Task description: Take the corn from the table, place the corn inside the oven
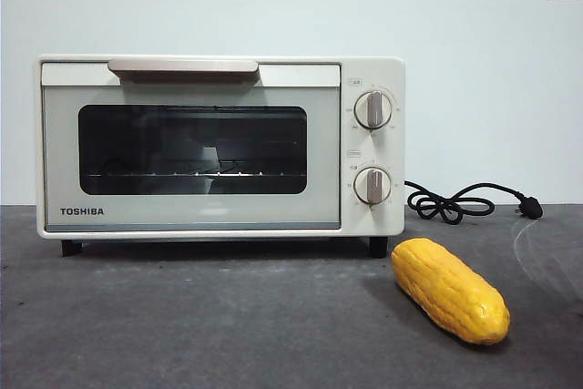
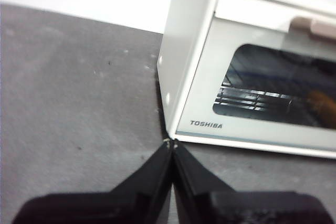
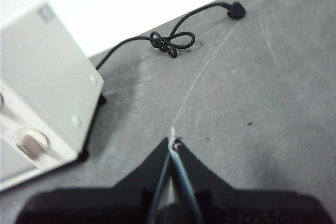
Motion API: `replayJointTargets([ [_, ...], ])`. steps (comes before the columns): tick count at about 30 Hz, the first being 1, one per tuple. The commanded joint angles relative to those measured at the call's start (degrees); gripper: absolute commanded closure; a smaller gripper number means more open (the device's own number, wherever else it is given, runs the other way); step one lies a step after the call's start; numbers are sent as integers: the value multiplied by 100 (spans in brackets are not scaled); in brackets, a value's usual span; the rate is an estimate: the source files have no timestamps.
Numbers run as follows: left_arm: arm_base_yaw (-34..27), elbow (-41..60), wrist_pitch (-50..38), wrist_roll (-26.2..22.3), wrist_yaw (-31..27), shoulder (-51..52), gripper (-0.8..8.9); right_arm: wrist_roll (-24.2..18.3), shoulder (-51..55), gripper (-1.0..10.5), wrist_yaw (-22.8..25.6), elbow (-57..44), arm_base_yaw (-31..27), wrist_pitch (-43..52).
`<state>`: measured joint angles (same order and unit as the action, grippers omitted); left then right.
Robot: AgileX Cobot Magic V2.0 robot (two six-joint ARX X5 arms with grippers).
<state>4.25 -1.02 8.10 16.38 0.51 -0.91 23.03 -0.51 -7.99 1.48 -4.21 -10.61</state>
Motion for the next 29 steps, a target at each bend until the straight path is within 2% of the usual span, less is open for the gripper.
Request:
replayJointTargets([
  [1, 13, 11, -50, 702, 367, -4, 818, 581, 0, 946, -129, -57, 2, 48],
  [7, 15, -81, -304, 841, 1829, -52, 819, 603, -2, 946, -758, -39, 2, 354],
  [10, 15, -369, -286, 918, 1947, -221, 819, 756, -2, 947, -955, 2, 2, 684],
  [12, 15, -651, -295, 903, 1943, -402, 819, 710, -2, 947, -973, 31, 2, 1032],
  [16, 15, -1276, -308, 702, 1941, -892, 819, 706, -7, 949, -1335, 140, 4, 1674],
  [19, 15, -1790, -326, 588, 1941, -1344, 819, 767, -70, 949, -1578, 444, 7, 1663],
  [21, 15, -2151, -295, 595, 1969, -1687, 819, 776, -179, 949, -1908, 717, 7, 1657],
  [25, 20, -2776, -192, 592, 2396, -2365, 819, 785, -566, 950, -2487, 1373, 7, 1506],
  [29, 22, -3340, 295, 581, 2830, -3038, 819, 664, -1156, 955, -2944, 2151, 9, 1093],
])
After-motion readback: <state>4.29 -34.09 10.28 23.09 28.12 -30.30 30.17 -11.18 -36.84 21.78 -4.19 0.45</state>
